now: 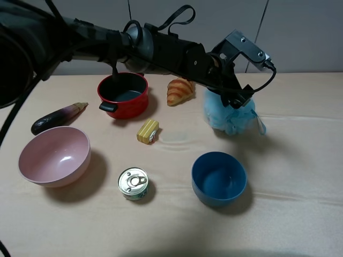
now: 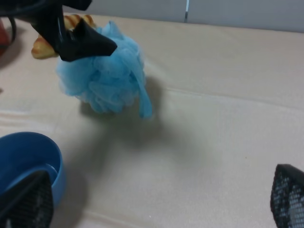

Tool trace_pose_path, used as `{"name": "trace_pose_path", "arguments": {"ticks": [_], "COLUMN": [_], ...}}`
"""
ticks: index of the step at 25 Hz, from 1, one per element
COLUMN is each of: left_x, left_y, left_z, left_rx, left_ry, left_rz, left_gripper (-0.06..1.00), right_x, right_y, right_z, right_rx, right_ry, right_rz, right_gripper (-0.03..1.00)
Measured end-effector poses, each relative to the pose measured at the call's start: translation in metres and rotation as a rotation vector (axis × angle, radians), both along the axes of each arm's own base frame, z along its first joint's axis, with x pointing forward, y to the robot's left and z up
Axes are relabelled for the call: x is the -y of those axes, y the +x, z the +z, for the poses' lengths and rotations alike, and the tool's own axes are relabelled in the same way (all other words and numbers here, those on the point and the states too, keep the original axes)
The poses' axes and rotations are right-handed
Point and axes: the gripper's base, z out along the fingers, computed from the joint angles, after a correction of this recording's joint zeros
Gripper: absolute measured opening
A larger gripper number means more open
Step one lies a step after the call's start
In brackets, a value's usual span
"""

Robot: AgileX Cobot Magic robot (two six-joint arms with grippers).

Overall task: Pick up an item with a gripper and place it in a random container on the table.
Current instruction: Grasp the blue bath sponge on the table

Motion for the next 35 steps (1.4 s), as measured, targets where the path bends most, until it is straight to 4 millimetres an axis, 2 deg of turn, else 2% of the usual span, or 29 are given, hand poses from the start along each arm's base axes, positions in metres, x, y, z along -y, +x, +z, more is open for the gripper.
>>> {"name": "trace_pose_path", "arguments": {"ticks": [7,23,35], "left_x": [0.007,0.005,0.003], "left_y": [-0.005,-0.008,-0.011], "left_z": [-0.022,-0.061,-0.066], "left_rx": [-0.031,-0.105,-0.146], "left_ry": [0.012,0.089,0.128], "left_rz": [-0.005,-0.011,-0.021], "left_gripper": [0.99,0.99,0.97], "right_x": [0.0,0.0,0.0], "right_y": [0.0,0.0,0.0], "right_z": [0.0,0.0,0.0], "right_rx": [0.0,0.0,0.001], "right_ry": [0.0,0.002,0.003], "right_rz": [0.0,0.001,0.002], "right_gripper": [0.69,0.69,0.69]}}
